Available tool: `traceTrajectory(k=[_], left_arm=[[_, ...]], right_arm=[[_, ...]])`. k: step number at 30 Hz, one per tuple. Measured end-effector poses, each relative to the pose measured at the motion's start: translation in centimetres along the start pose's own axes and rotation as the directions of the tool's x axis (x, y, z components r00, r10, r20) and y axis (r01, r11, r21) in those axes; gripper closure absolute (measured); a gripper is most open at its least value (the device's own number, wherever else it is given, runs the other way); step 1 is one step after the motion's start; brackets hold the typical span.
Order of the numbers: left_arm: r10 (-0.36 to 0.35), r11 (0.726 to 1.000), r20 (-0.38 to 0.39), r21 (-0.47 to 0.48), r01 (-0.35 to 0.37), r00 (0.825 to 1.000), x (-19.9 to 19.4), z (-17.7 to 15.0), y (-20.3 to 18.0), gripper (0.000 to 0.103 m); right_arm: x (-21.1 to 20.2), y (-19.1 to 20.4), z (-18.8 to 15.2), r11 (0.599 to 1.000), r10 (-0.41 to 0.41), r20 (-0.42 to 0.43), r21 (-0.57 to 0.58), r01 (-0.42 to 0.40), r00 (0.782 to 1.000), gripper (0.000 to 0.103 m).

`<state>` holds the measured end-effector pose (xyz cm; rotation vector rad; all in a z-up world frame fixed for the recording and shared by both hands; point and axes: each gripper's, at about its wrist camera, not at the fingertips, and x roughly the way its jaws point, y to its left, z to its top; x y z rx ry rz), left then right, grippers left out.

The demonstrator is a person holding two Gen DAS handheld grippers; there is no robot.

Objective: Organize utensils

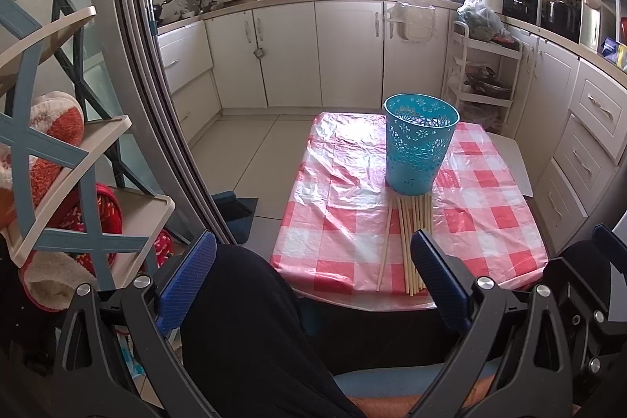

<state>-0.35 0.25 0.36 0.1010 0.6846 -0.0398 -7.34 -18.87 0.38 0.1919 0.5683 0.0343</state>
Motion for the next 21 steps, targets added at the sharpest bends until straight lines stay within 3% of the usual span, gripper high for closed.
traceTrajectory(k=[21], left_arm=[[0.001, 1.0, -0.011, -0.002, -0.001, 1.0, 0.54, -0.71, 0.21, 0.007]], right_arm=[[0.43, -0.16, -0.6, 1.0, -0.002, -0.008, 0.002, 0.002, 1.0, 0.007]])
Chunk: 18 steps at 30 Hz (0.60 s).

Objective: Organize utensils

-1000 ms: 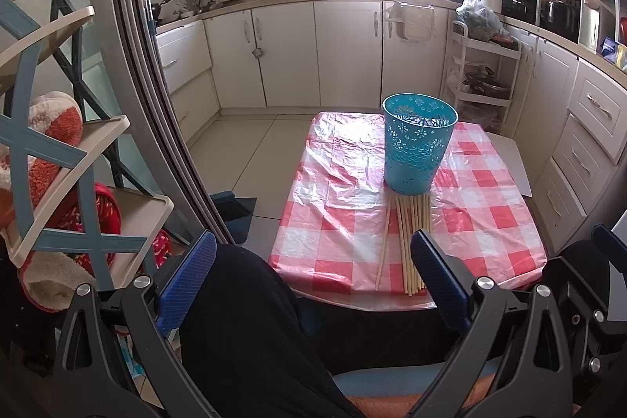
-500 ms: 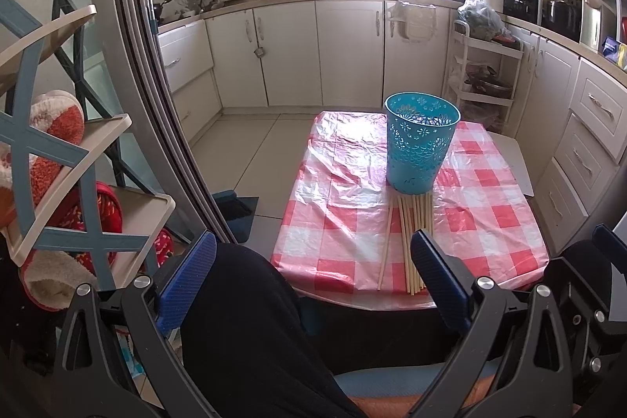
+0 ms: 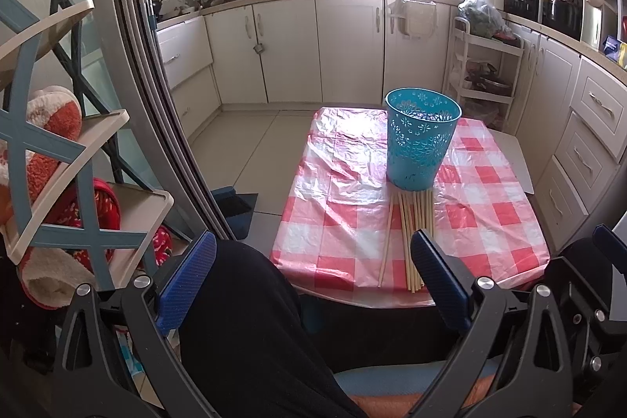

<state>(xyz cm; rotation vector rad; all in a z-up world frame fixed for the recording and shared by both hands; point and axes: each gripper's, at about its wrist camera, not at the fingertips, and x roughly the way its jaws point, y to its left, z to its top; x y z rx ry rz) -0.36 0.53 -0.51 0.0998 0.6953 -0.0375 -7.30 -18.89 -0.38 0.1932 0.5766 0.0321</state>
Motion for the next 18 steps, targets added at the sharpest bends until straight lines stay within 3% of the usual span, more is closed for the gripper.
traceTrajectory(k=[18], left_arm=[[-0.004, 1.0, -0.043, 0.004, 0.004, 0.999, 1.7, 0.0, -0.4, 0.007]], right_arm=[[1.2, -0.4, 0.4, 1.0, -0.012, -0.037, 0.007, 0.012, 0.999, 0.007]])
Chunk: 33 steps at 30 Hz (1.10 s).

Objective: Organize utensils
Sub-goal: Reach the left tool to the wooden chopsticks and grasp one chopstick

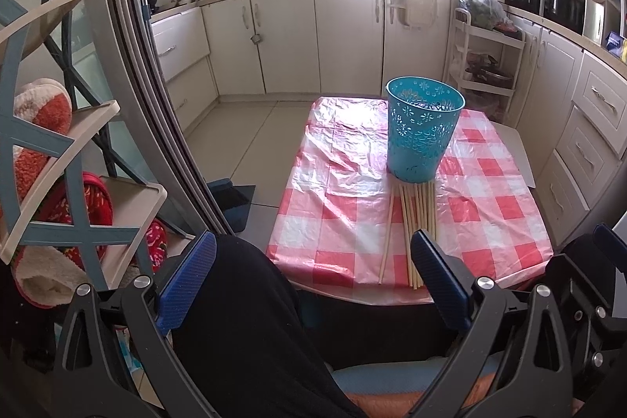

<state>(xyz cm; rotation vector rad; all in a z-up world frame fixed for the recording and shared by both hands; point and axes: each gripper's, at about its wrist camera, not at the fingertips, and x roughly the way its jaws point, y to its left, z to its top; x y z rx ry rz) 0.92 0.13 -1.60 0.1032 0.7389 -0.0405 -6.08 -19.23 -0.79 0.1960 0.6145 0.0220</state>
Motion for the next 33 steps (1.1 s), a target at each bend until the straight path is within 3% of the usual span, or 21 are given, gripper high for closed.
traceTrajectory(k=[13, 20, 25, 33], left_arm=[[-0.002, 1.0, -0.073, -0.005, 0.002, 0.997, 3.7, 0.1, 0.0, 0.007], [0.001, 1.0, -0.144, -0.013, -0.003, 0.99, 8.0, 0.4, -0.1, 0.007], [-0.004, 1.0, -0.189, -0.024, 0.0, 0.982, 11.6, 1.1, -0.8, 0.007], [-0.016, 1.0, -0.243, -0.007, 0.014, 0.97, 17.0, 2.3, -3.1, 0.007]], right_arm=[[3.6, -1.1, 0.8, 0.999, -0.038, -0.036, 0.008, 0.039, 0.999, 0.007], [10.4, -3.5, 0.6, 0.997, -0.067, -0.121, 0.024, 0.071, 0.99, 0.007], [16.6, -5.0, 0.1, 0.998, -0.051, -0.224, 0.036, 0.06, 0.973, 0.043], [23.9, -6.4, -0.6, 0.995, -0.035, -0.319, 0.074, 0.062, 0.947, 0.071]])
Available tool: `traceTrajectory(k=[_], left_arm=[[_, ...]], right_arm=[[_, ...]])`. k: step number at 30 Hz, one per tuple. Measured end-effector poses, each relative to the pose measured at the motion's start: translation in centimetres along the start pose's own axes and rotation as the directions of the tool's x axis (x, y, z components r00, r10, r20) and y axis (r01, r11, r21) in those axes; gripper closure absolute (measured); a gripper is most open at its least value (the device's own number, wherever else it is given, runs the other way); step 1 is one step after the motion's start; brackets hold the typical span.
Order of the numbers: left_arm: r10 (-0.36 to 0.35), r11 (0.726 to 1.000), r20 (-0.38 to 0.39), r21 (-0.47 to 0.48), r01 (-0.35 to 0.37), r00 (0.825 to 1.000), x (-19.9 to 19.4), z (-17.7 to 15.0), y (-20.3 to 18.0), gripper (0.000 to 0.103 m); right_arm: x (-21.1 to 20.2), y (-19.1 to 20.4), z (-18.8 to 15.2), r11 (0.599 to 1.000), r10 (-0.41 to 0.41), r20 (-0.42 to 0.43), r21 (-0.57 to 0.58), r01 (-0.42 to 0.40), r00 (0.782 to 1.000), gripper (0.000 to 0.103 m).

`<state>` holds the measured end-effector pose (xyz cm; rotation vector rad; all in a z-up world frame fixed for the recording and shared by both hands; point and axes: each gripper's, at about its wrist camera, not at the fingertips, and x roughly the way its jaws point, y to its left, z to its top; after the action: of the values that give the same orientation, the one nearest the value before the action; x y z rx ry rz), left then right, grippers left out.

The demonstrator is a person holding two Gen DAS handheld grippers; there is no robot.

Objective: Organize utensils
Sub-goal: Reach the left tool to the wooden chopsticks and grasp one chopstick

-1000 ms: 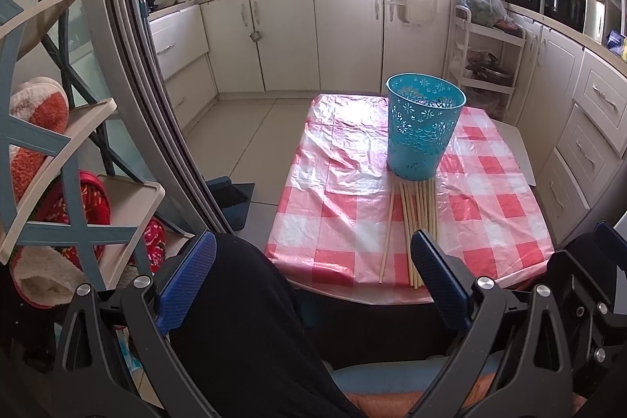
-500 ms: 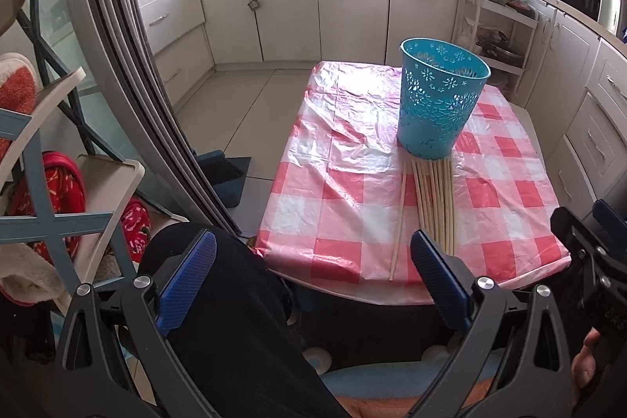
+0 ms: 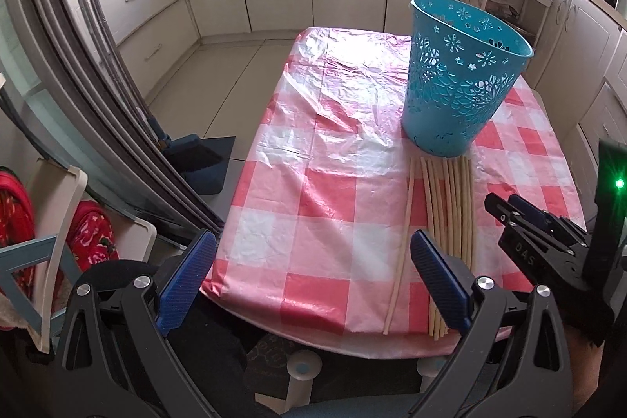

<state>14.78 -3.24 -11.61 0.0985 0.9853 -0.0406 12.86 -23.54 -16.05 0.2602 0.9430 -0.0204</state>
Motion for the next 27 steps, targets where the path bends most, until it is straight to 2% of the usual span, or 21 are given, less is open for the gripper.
traceTrajectory(k=[6, 14, 19, 24, 27], left_arm=[[0.0, 1.0, -0.032, 0.016, 0.001, 0.999, 2.5, 1.2, -1.3, 0.007], [0.003, 0.999, -0.08, 0.036, 0.0, 0.997, 5.1, 1.3, -2.2, 0.007], [-0.009, 0.998, -0.124, 0.068, 0.018, 0.992, 7.3, 1.7, -3.2, 0.007], [-0.041, 0.994, -0.177, 0.095, 0.058, 0.983, 10.1, 2.3, -4.5, 0.007], [-0.052, 0.991, -0.19, 0.11, 0.073, 0.98, 11.3, 2.5, -5.3, 0.007]], right_arm=[[2.2, -0.1, 0.4, 1.0, -0.002, -0.028, -0.003, 0.002, 1.0, 0.072], [2.5, 0.0, 0.9, 0.998, -0.027, -0.015, -0.051, 0.026, 1.0, 0.072], [3.2, 1.0, 1.5, 0.982, -0.059, -0.034, -0.181, 0.052, 0.998, 0.073], [3.5, 1.1, 2.2, 0.943, -0.023, -0.111, -0.331, -0.015, 0.994, 0.073], [3.5, 0.5, 2.6, 0.921, -0.032, -0.141, -0.388, -0.025, 0.989, 0.073]])
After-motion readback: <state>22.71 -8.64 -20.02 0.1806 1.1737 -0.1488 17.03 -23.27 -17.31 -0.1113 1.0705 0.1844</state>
